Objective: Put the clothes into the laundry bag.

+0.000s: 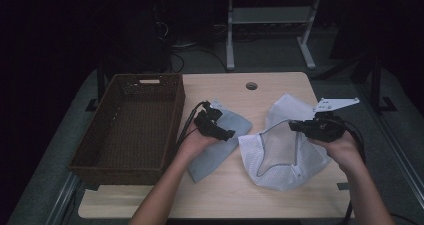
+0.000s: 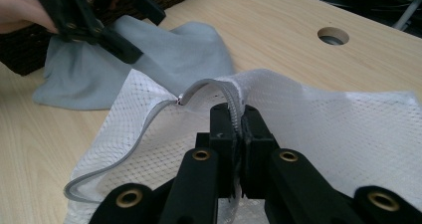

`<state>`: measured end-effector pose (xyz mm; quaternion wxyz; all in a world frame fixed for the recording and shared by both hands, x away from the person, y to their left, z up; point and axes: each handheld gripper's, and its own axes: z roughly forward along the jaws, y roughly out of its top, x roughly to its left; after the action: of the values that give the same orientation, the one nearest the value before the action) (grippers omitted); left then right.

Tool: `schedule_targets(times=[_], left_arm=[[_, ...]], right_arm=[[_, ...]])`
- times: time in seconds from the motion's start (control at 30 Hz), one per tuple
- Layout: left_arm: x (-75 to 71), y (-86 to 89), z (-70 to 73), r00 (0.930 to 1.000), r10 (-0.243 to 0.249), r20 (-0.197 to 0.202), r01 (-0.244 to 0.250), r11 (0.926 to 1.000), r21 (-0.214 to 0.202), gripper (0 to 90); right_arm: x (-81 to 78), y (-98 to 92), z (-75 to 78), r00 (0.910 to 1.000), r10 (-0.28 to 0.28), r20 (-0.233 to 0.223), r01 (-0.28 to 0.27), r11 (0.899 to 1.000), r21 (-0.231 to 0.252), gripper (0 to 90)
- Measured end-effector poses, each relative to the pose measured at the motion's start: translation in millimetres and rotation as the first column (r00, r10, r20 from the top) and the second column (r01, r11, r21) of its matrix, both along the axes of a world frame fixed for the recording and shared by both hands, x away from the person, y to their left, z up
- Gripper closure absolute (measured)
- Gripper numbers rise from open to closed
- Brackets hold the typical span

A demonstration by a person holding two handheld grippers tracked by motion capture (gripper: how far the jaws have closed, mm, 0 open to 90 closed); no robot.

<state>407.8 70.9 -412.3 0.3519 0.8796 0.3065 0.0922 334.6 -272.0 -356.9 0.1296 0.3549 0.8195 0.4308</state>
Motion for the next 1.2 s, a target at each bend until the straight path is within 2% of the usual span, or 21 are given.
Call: schedule_targets(times=[0.07, 0.13, 0.23, 0.43, 0.57, 0.63, 0.73, 0.9, 1.03, 1.13, 1.2], left_arm=[[4.8, -1.6, -7.6, 1.0, 0.007, -0.005, -0.007, 0.9999, 0.011, 13.5], [8.2, -2.7, -14.1, 0.9995, 0.0, -0.031, 0.0, 1.0, 0.01, 14.8], [11.0, -5.1, -23.4, 0.9991, -0.007, -0.042, 0.009, 0.9987, 0.051, 14.8], [16.7, -3.1, -39.8, 0.9963, -0.008, -0.085, 0.013, 0.9981, 0.061, 15.0], [13.2, -4.4, -45.5, 0.9977, -0.027, -0.063, 0.032, 0.996, 0.084, 18.8], [9.4, -4.3, -47.8, 0.999, -0.04, -0.021, 0.042, 0.9946, 0.095, 21.5], [9.1, -1.0, -47.9, 0.9986, -0.048, -0.021, 0.049, 0.9957, 0.079, 29.2], [6.2, 1.9, -47.7, 0.9986, -0.049, -0.022, 0.05, 0.9973, 0.054, 47.4], [4.2, 3.4, -47.9, 0.9989, -0.036, -0.03, 0.037, 0.9989, 0.027, 57.7], [5.1, 4.4, -47.1, 0.9987, -0.026, -0.043, 0.027, 0.9995, 0.017, 62.2], [6.6, 6.2, -45.8, 0.9978, -0.02, -0.063, 0.02, 0.9998, -0.003, 63.5]], right_arm=[[0.1, -0.8, -0.2, 1.0, -0.001, 0.0, 0.001, 1.0, 0.0, 86.0], [0.2, -1.6, -0.8, 1.0, -0.005, -0.001, 0.005, 1.0, 0.001, 86.0], [-0.2, -1.7, -1.5, 1.0, -0.006, -0.002, 0.006, 1.0, 0.0, 86.0], [-0.2, -1.7, -1.7, 1.0, -0.005, -0.003, 0.005, 1.0, -0.003, 86.0], [0.0, -1.4, -2.3, 1.0, -0.003, -0.004, 0.003, 1.0, -0.005, 86.0], [-0.1, -1.0, -2.7, 1.0, -0.005, -0.005, 0.005, 1.0, -0.007, 86.0], [-0.3, -0.9, -2.6, 1.0, -0.006, -0.006, 0.006, 1.0, -0.007, 86.0], [-0.6, -1.4, -2.3, 1.0, -0.007, -0.004, 0.007, 1.0, -0.007, 86.0], [-0.2, -0.7, -2.7, 1.0, -0.007, -0.006, 0.007, 1.0, -0.009, 86.0], [0.2, -0.8, -2.9, 1.0, -0.008, -0.006, 0.007, 1.0, -0.009, 86.0], [0.4, -1.7, -3.1, 0.9999, -0.009, -0.009, 0.009, 1.0, -0.009, 86.0]])
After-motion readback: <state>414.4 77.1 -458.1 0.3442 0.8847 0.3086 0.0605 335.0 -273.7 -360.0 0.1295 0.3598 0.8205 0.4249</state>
